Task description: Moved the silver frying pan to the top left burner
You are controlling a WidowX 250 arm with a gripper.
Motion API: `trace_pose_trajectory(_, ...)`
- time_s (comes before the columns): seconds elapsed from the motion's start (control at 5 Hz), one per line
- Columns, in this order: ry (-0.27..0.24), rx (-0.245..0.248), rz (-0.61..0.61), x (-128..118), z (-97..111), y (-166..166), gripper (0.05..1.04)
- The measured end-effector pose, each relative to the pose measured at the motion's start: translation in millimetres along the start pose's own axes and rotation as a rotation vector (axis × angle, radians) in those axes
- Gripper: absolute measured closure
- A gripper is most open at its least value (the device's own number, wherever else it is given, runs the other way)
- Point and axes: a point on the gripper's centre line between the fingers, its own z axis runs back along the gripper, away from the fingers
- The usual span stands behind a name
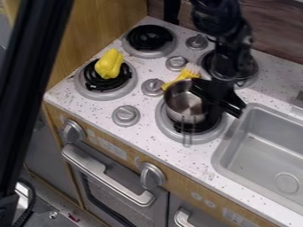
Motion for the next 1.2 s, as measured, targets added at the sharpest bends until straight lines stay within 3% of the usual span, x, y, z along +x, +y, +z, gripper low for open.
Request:
trace_pose_trajectory(0.4,-0.114,0.000,0.046,43.3,9.7,82.5,1.012)
trace_pose_trajectory(0.6,-0.122,-0.037,0.060,59.8,-6.4,112.8,1.013)
trace_pose_trajectory(1.2,-0.190,0.029,0.035,123.5,-16.4,153.1,1.013)
